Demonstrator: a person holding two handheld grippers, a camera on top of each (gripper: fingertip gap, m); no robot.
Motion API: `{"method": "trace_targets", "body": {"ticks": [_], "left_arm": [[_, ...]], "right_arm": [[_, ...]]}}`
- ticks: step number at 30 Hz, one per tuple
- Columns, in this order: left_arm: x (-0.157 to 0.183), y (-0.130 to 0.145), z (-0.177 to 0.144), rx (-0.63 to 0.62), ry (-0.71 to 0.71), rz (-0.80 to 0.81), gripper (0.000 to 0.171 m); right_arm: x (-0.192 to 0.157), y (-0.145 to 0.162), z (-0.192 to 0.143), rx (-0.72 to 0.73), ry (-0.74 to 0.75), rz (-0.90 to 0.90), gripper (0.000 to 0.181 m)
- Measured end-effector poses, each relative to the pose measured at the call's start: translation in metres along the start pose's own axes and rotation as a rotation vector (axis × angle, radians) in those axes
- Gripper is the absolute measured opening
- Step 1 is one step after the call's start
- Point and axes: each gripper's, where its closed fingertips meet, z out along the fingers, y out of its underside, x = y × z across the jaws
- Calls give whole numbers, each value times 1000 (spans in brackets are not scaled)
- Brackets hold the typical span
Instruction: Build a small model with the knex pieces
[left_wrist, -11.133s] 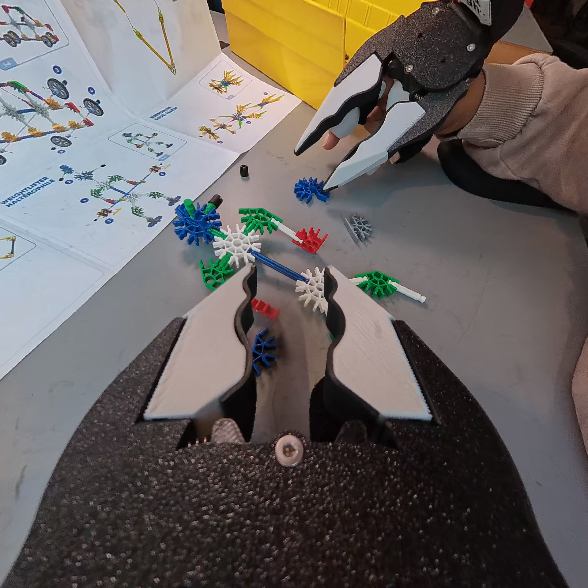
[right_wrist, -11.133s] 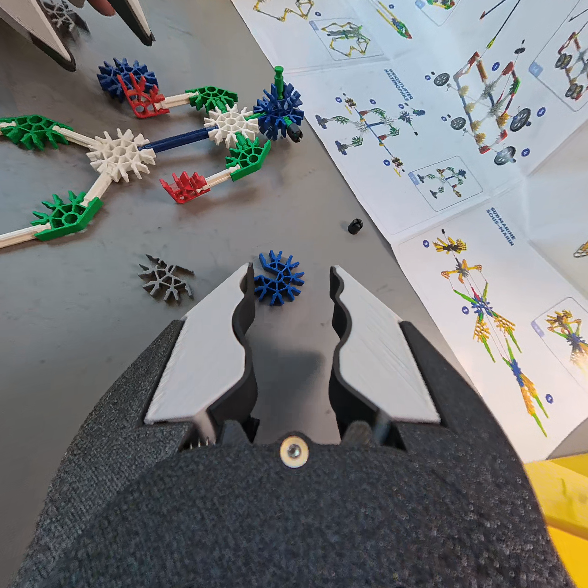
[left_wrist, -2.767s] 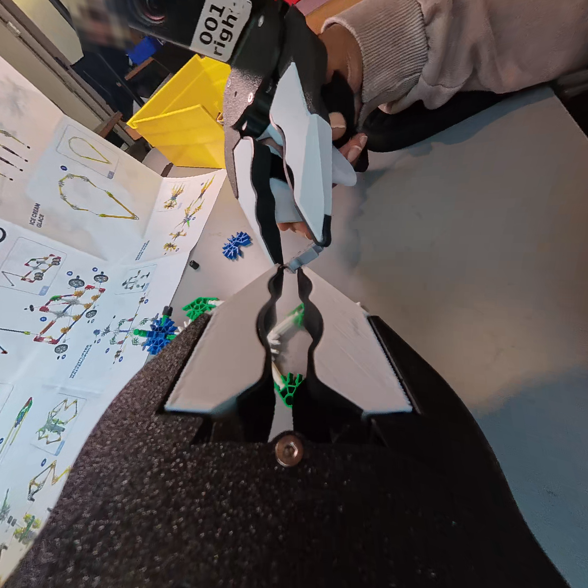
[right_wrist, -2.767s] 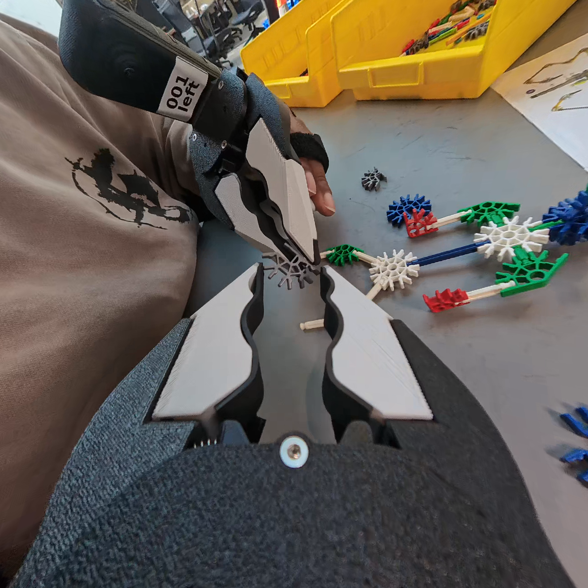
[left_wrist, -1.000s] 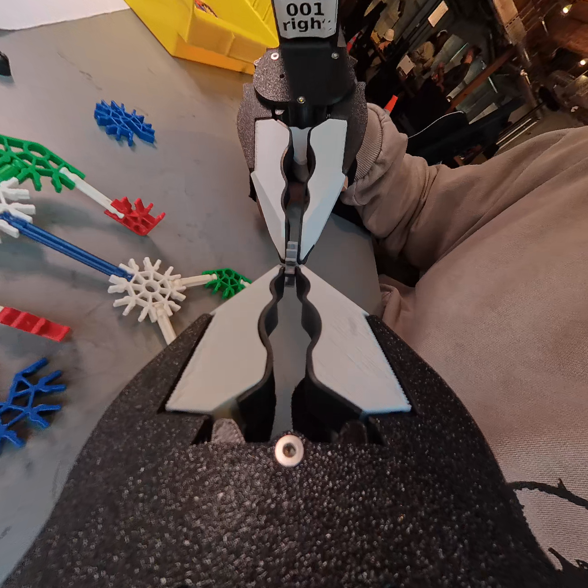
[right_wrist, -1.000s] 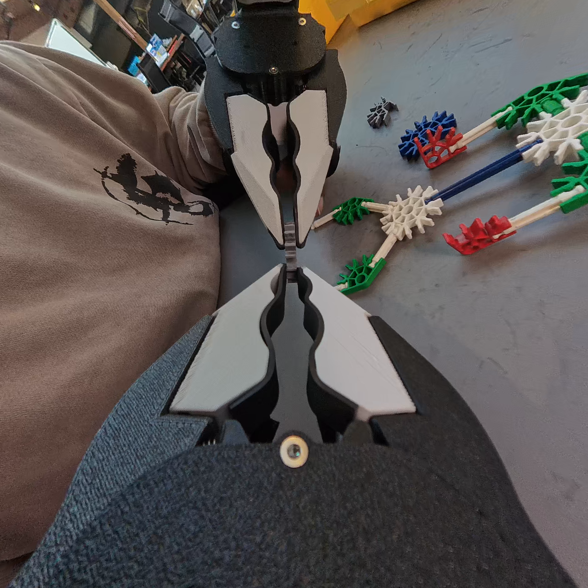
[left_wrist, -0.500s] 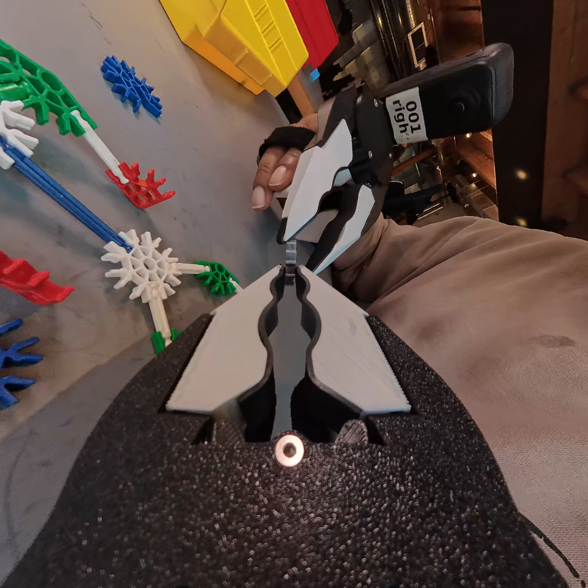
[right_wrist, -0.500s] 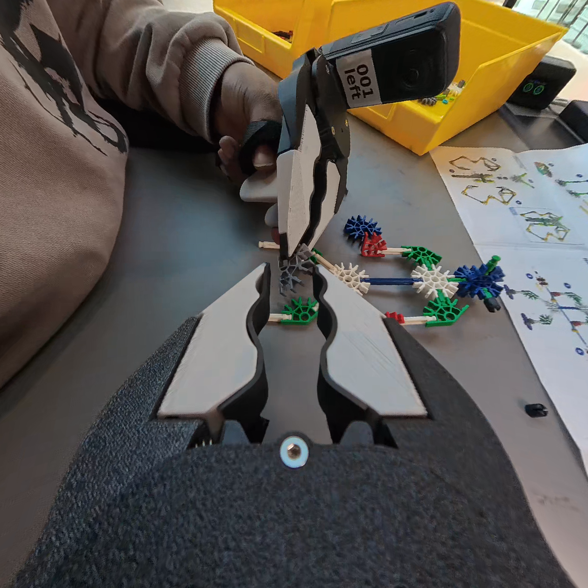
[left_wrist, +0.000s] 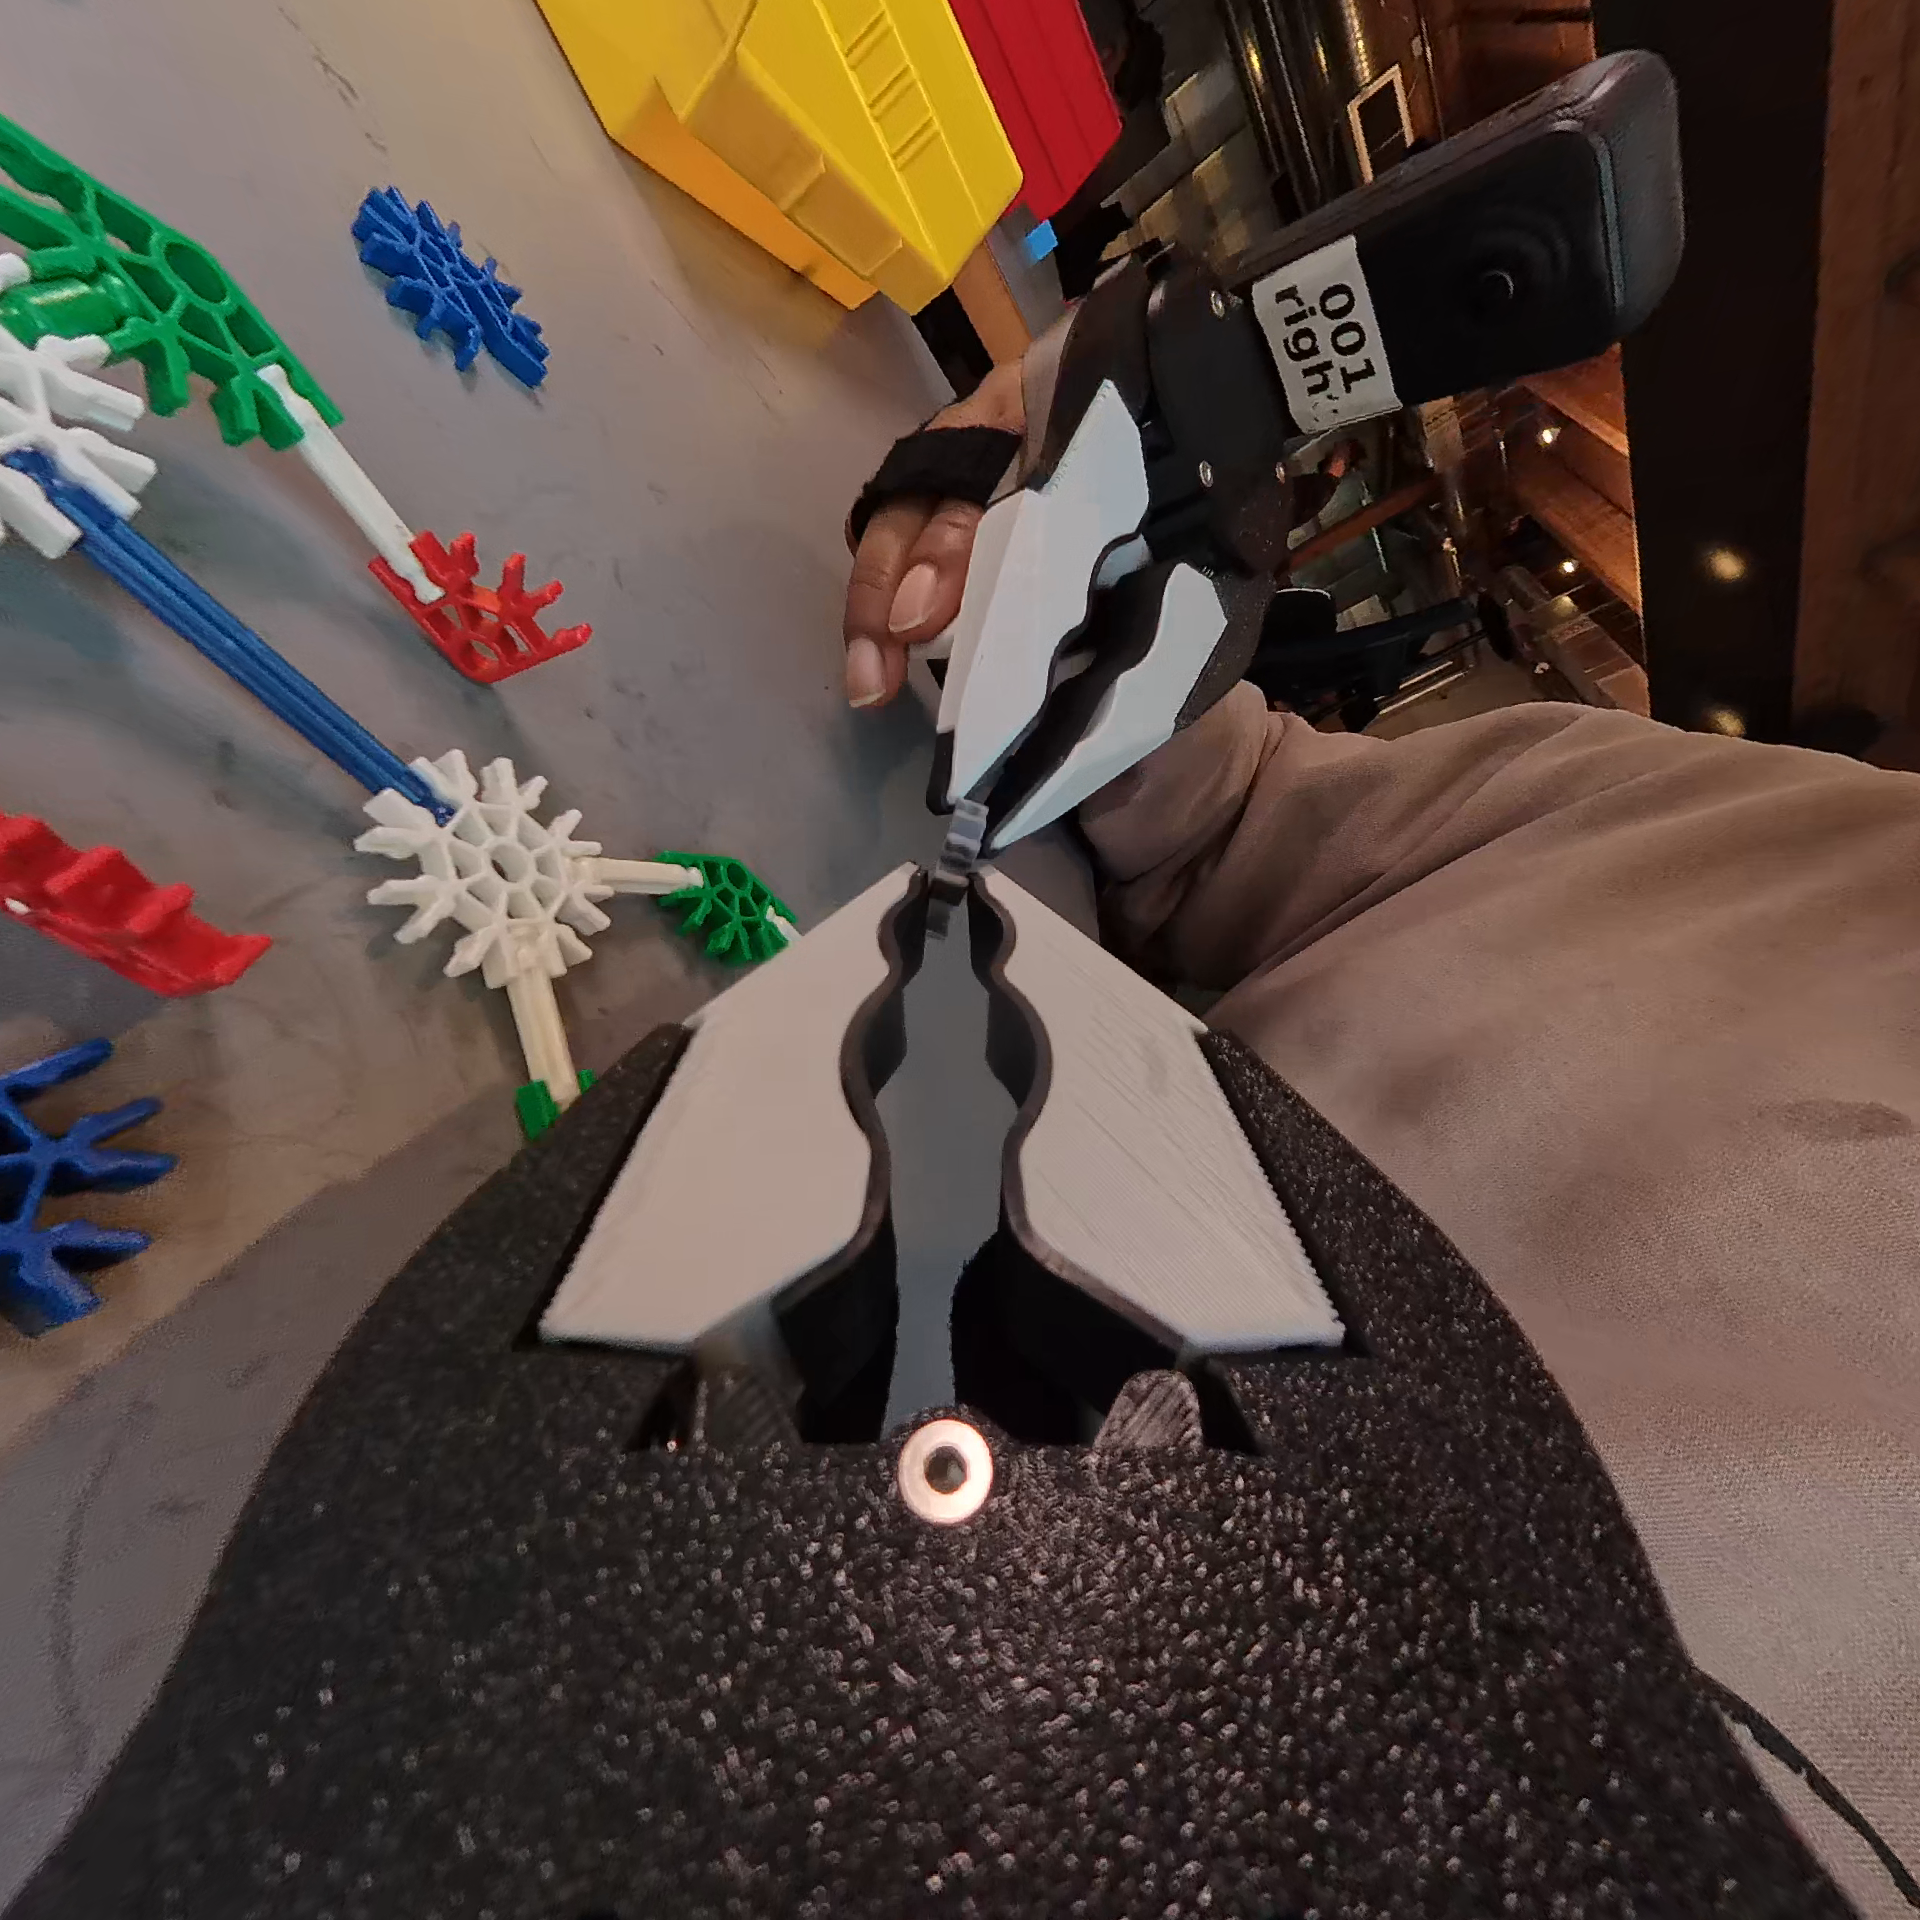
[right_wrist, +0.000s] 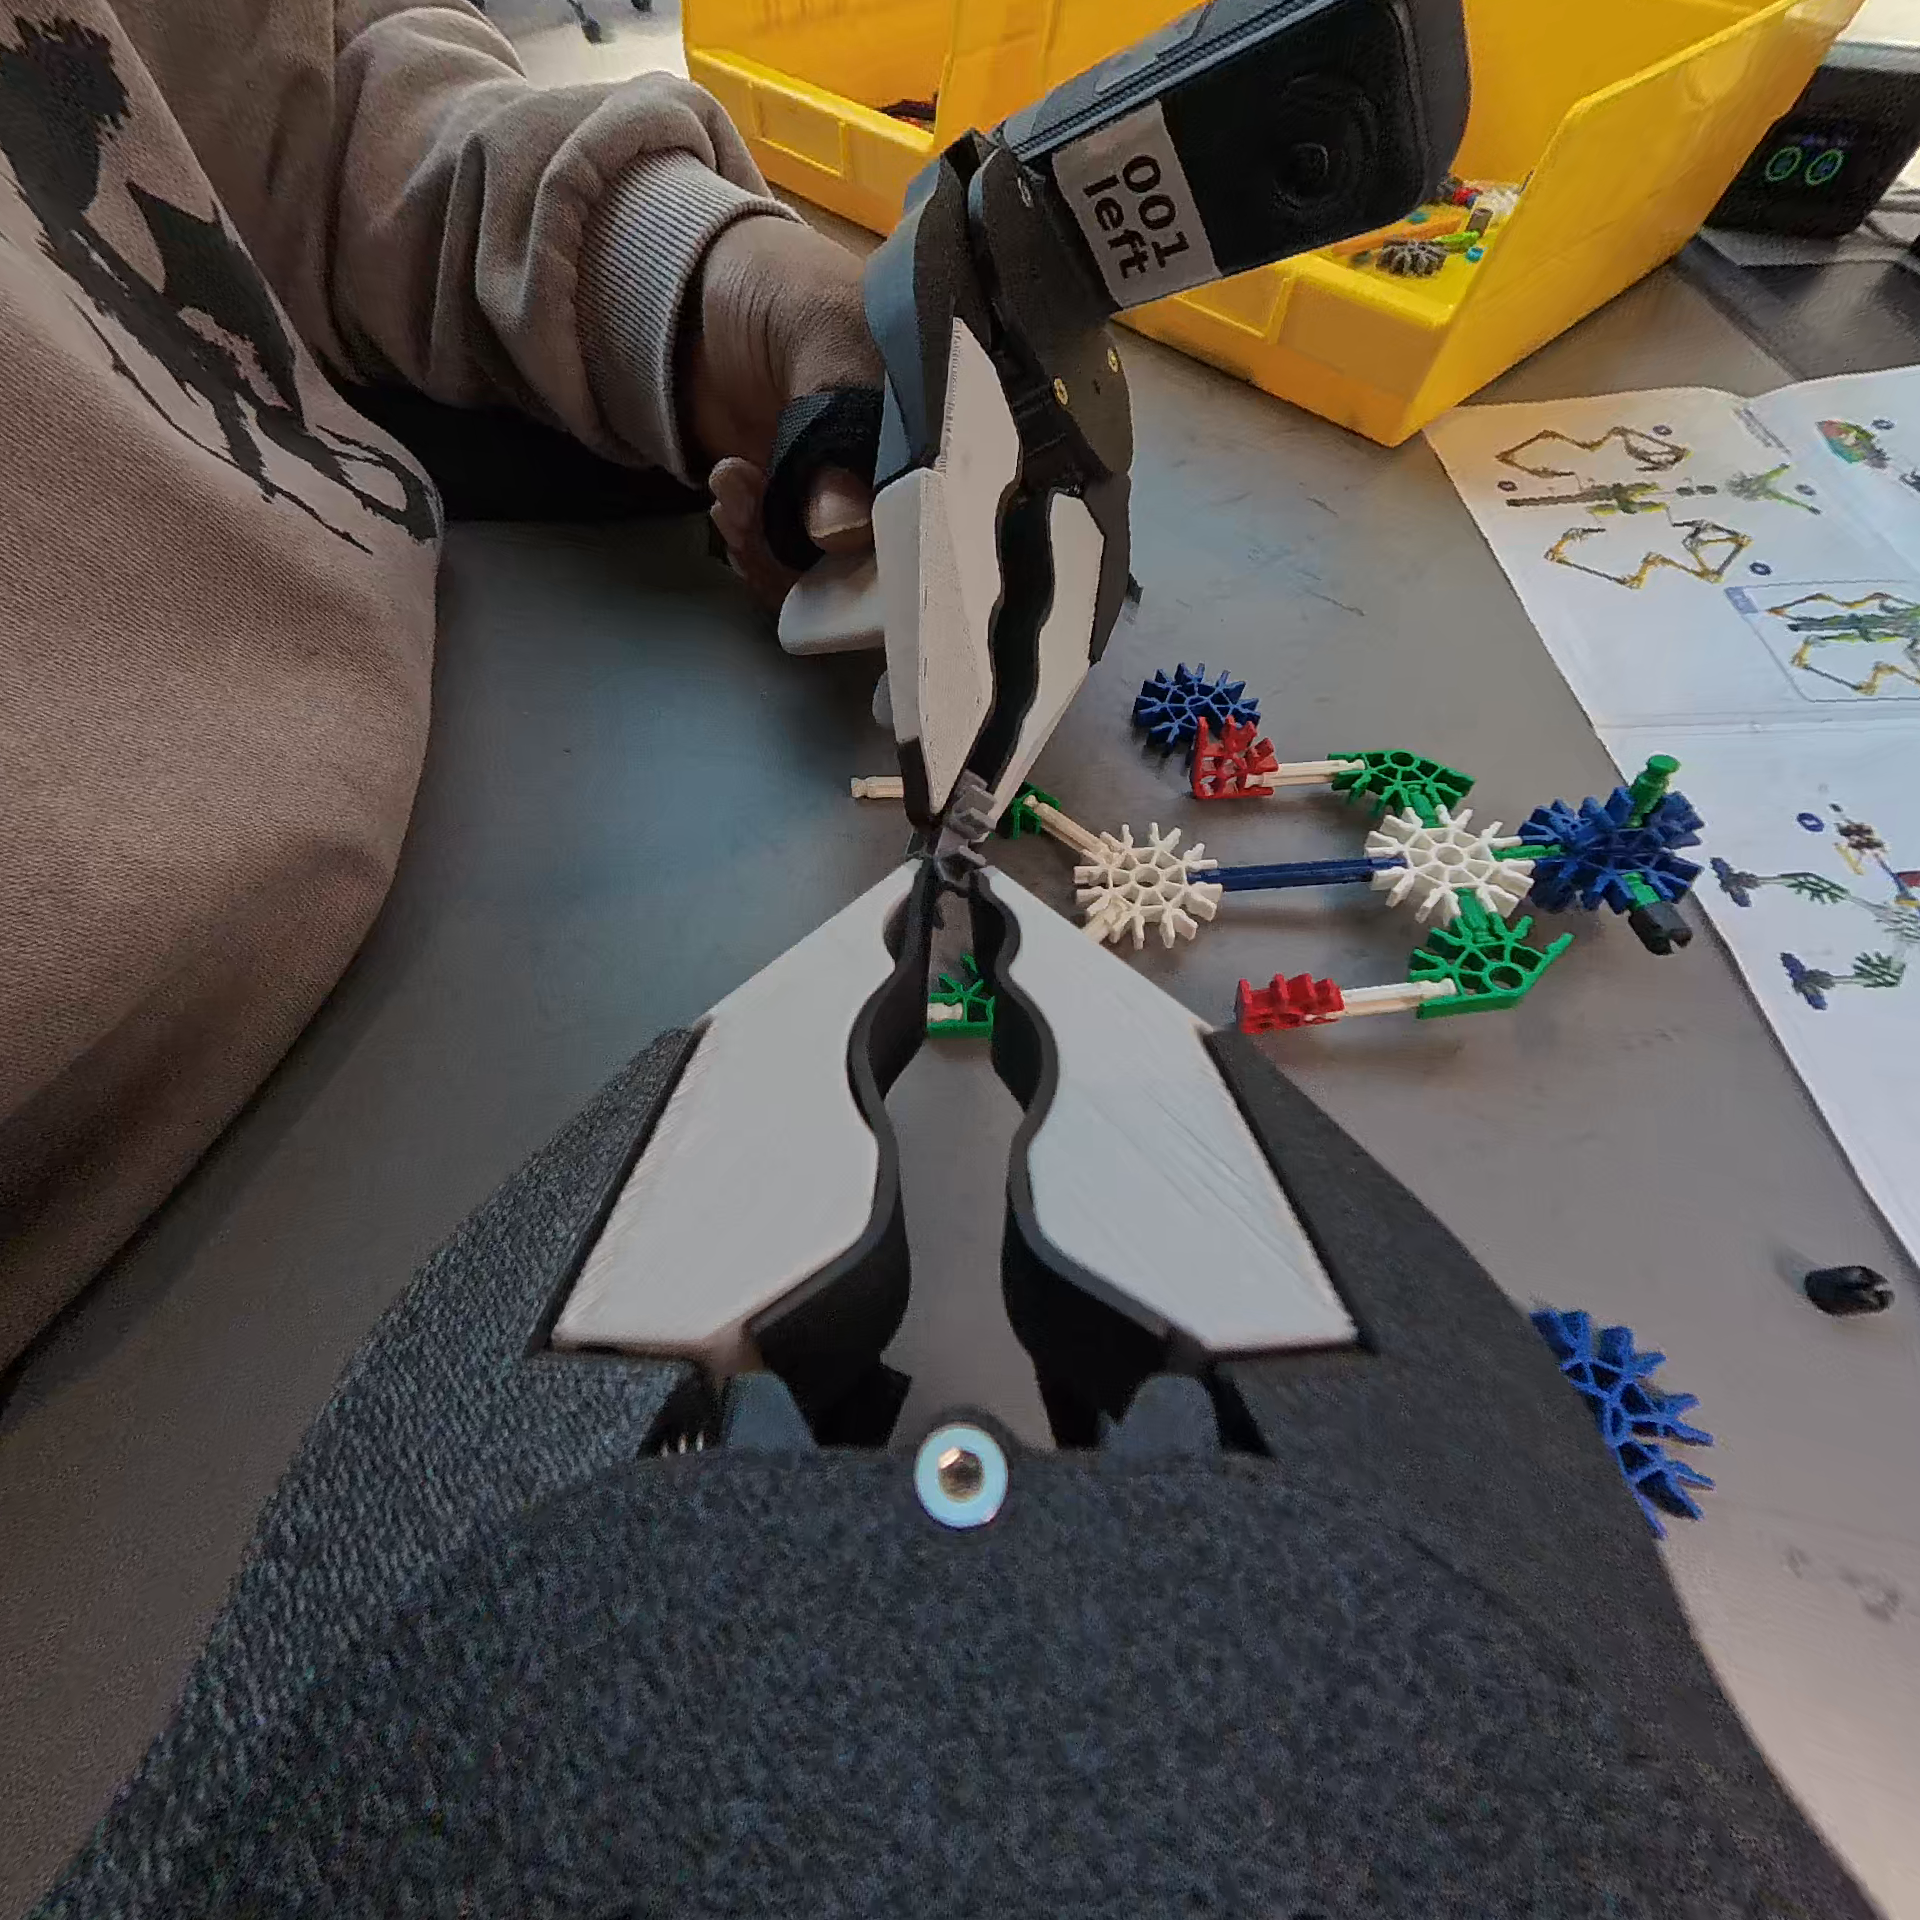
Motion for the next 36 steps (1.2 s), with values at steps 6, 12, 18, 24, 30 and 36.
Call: {"method": "trace_targets", "body": {"ticks": [6,12,18,24,30,36], "left_arm": [[-4,-1,-3,3,-30,16,4],[-7,-4,-7,28,5,-59,4],[-15,-9,-11,51,-2,-120,4],[-15,-7,-8,42,7,-170,4],[-9,-6,-6,30,41,-199,4],[-5,-4,-4,18,50,-184,4]], "right_arm": [[2,2,-2,0,-16,50,5],[7,-1,-4,18,32,12,13],[4,3,4,-77,119,-171,31],[13,4,6,-137,234,-282,22],[6,-1,6,-121,225,-351,30],[0,-1,4,-135,188,-263,22]]}}
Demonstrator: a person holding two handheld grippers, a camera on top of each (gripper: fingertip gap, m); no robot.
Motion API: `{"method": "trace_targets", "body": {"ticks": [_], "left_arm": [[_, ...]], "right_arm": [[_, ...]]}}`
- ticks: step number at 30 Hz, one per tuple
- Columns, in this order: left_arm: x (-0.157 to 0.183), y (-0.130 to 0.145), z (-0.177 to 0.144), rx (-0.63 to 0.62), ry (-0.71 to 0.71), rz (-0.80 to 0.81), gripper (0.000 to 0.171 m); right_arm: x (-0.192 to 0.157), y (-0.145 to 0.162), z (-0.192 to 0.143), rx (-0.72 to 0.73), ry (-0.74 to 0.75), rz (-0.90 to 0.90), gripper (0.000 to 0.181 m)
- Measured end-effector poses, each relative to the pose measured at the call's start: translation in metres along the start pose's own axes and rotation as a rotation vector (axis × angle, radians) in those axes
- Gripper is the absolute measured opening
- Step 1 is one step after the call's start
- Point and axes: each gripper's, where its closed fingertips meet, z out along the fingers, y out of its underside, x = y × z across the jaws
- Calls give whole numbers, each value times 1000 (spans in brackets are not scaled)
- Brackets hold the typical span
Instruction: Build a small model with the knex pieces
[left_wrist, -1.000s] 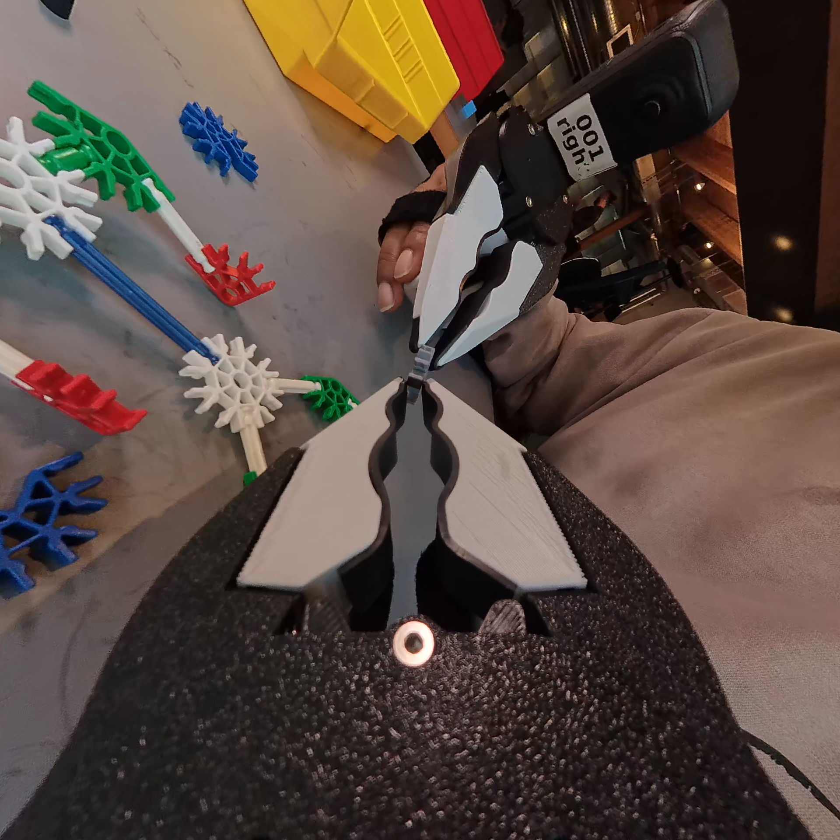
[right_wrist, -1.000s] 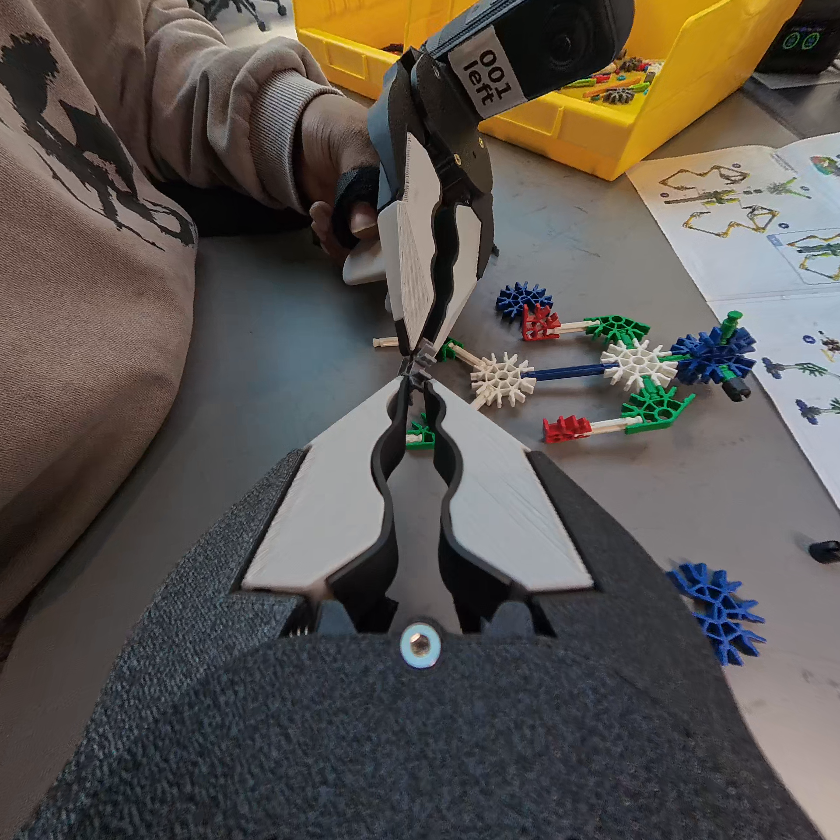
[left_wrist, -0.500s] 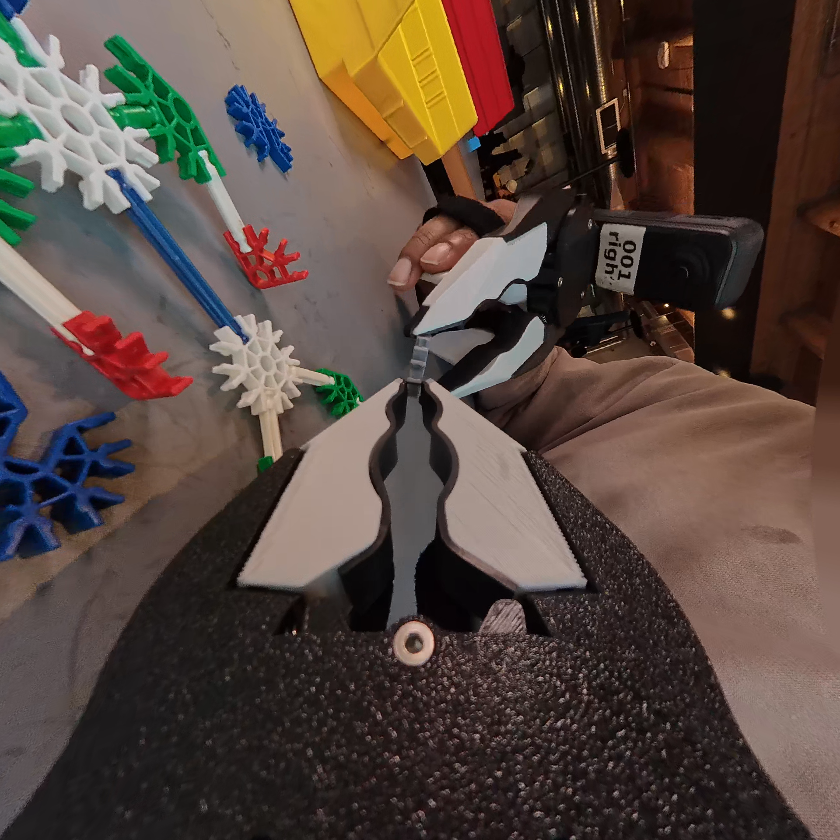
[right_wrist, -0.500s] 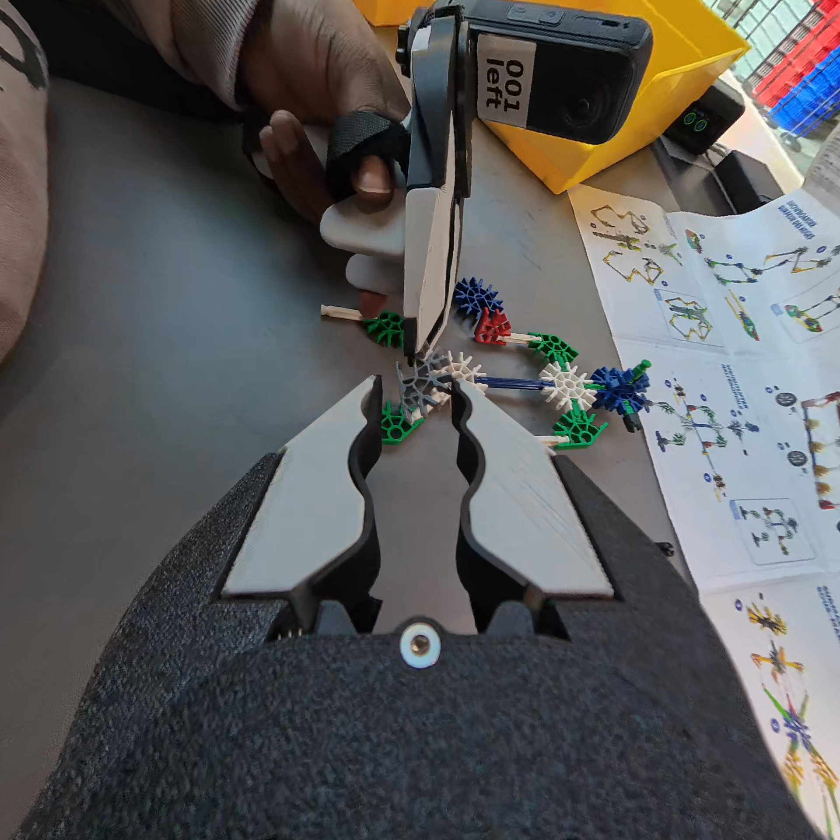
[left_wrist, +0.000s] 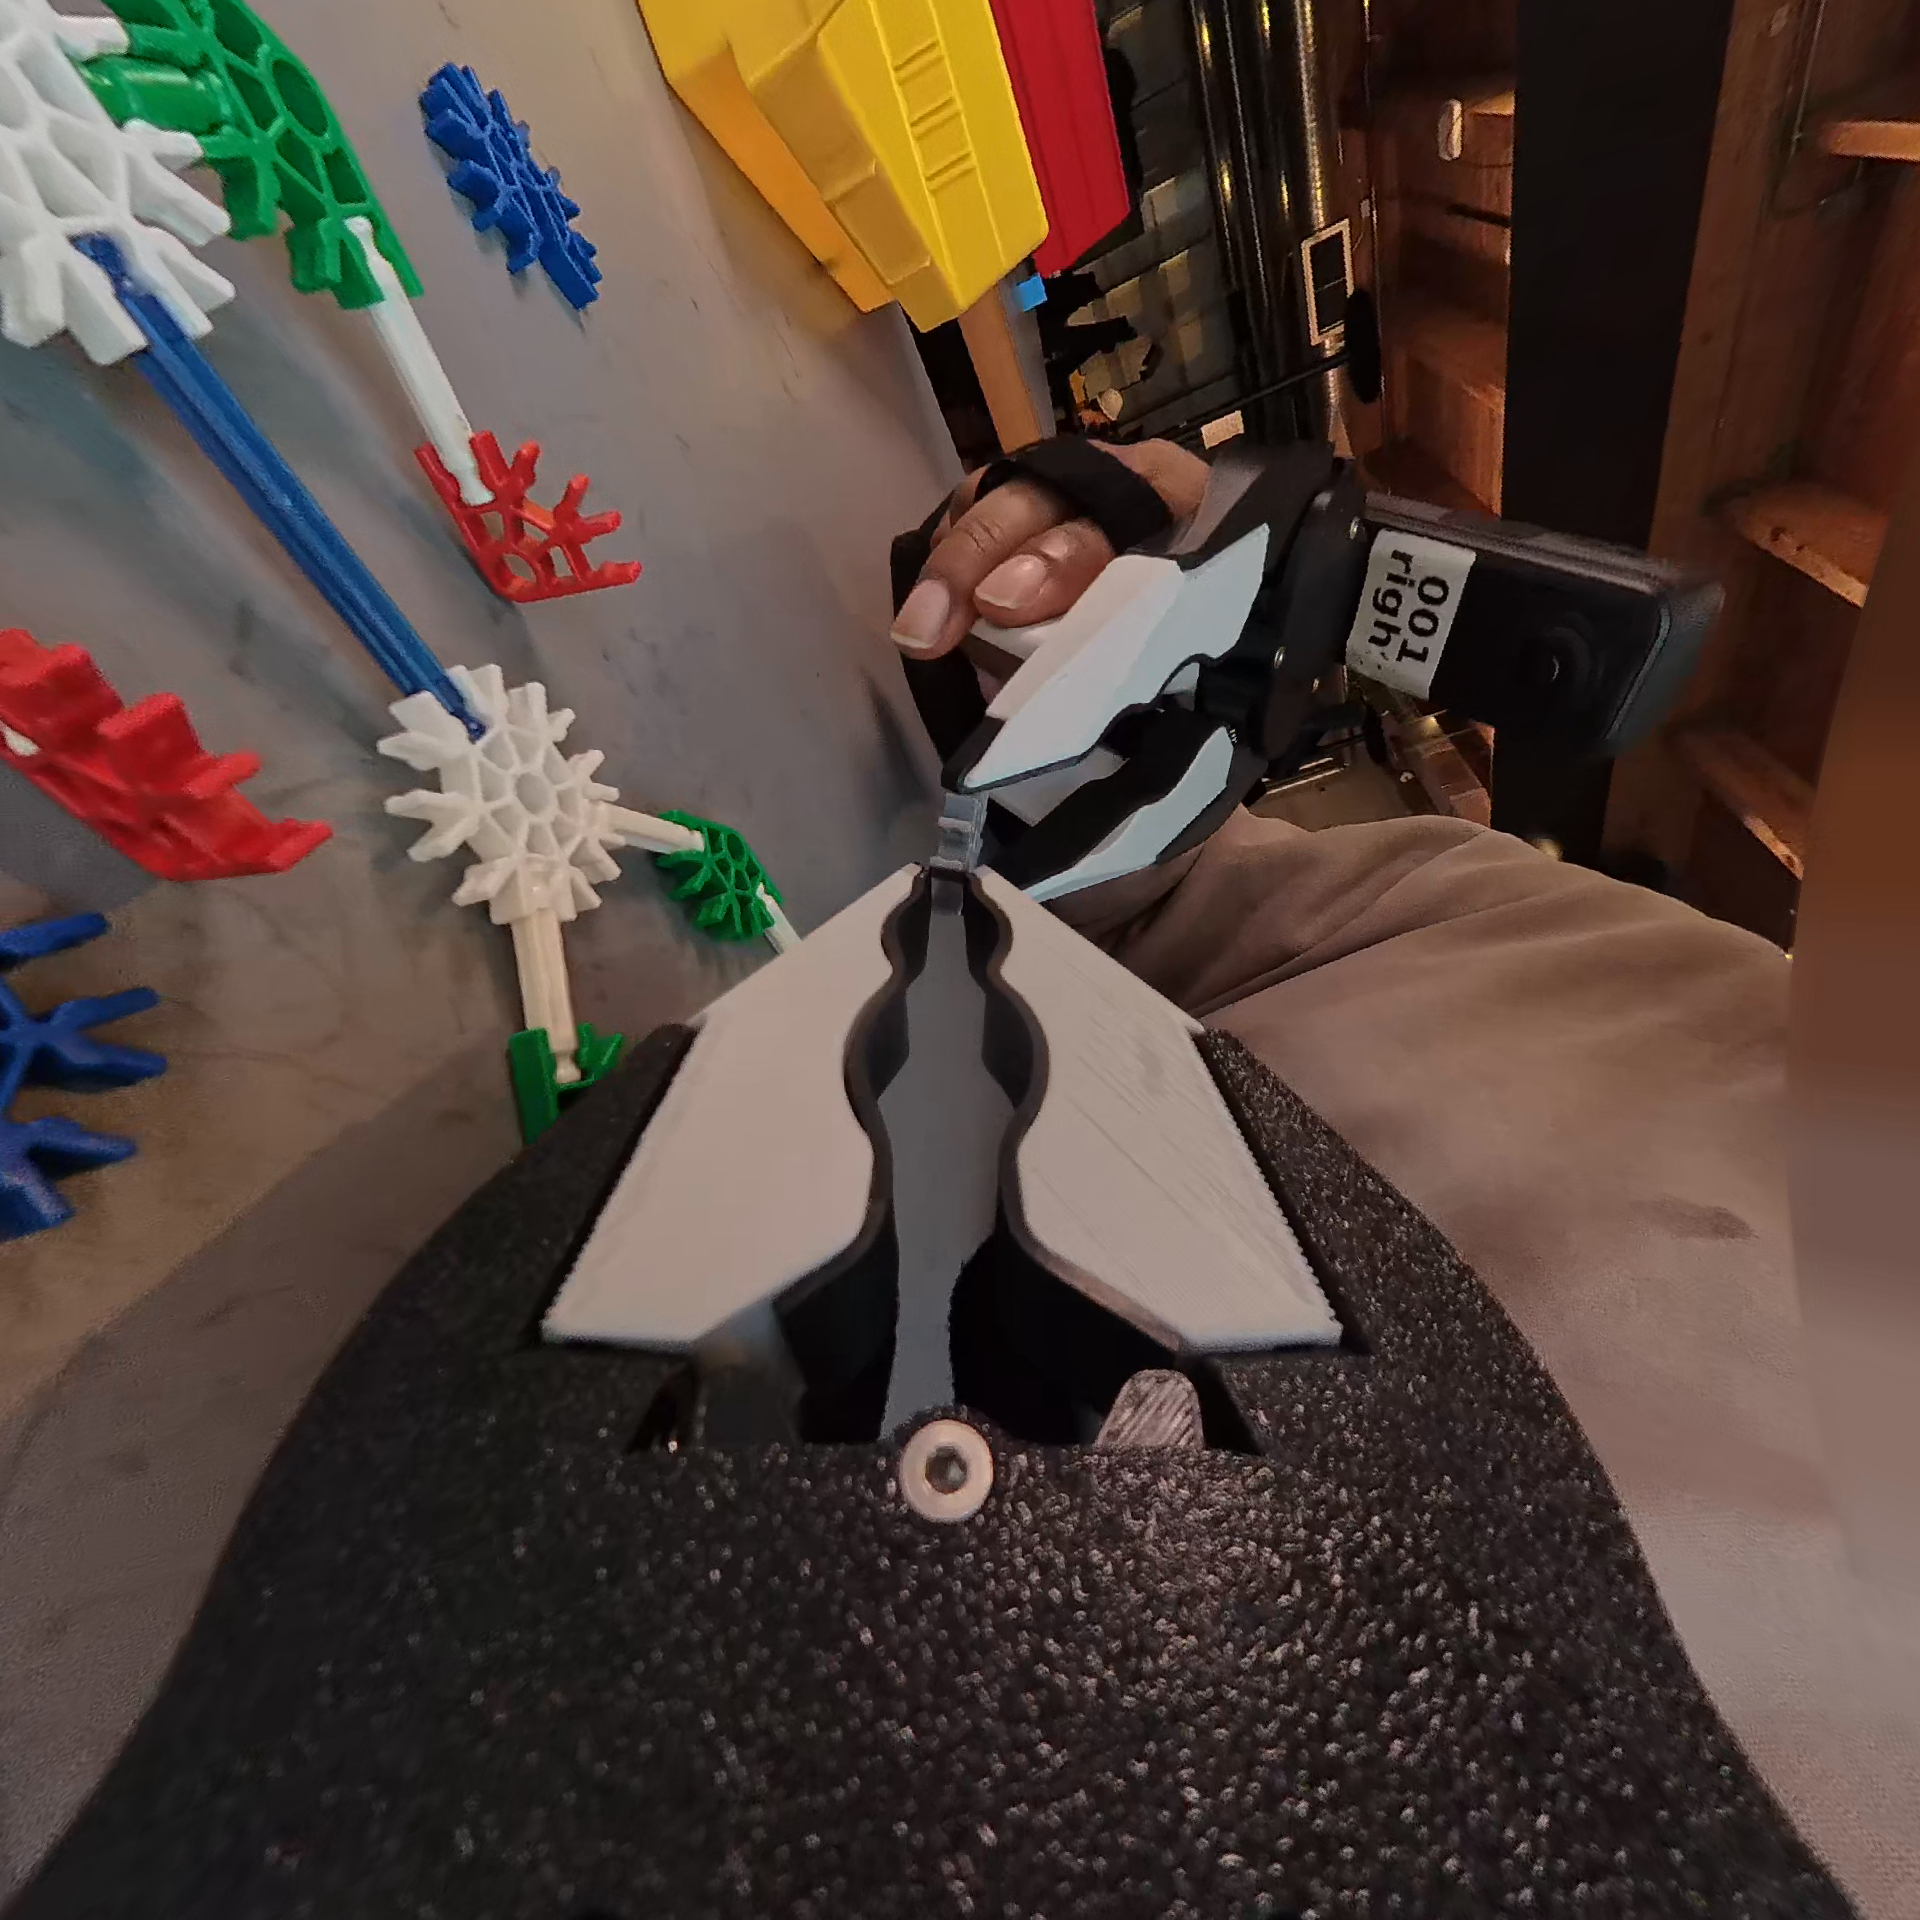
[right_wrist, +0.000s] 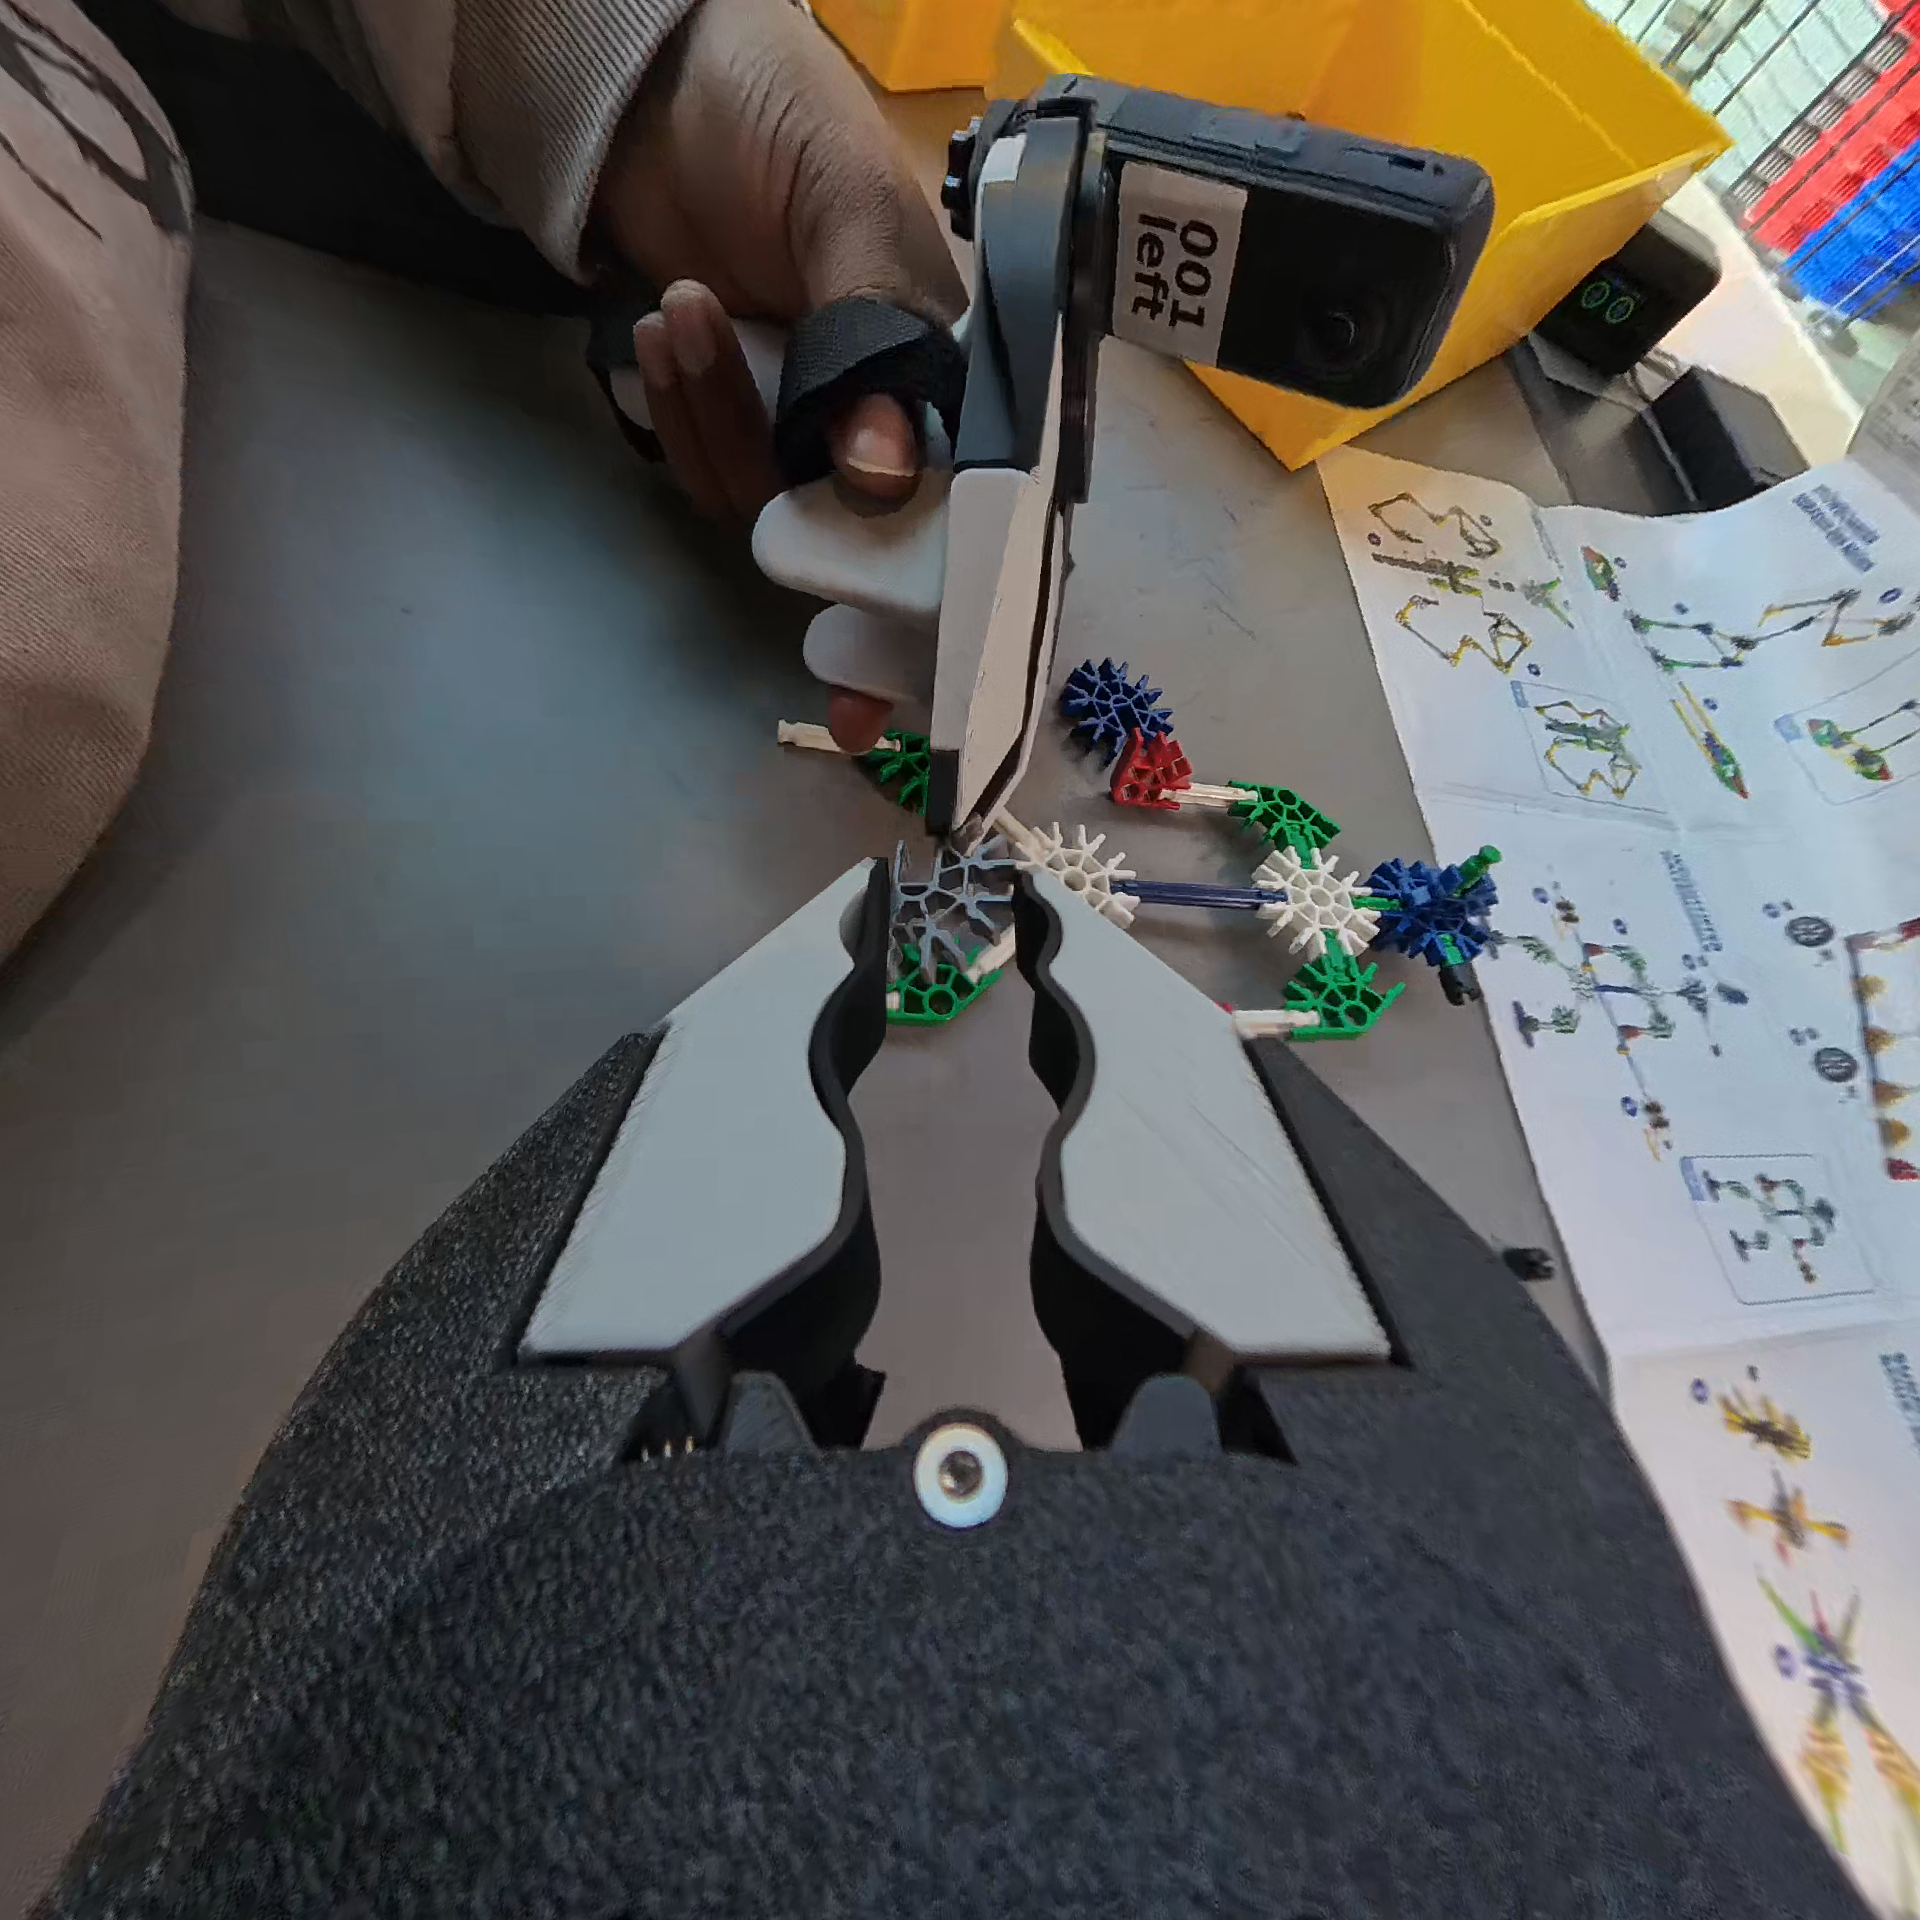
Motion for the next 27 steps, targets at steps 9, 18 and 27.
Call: {"method": "trace_targets", "body": {"ticks": [9,18,27], "left_arm": [[-17,1,-9,-91,-274,385,20],[-22,27,7,-248,-397,637,19],[-23,39,14,-302,-422,707,15]], "right_arm": [[-42,29,11,-147,-239,197,22],[-48,36,15,-201,-227,151,24],[-41,30,3,-152,-204,159,22]]}}
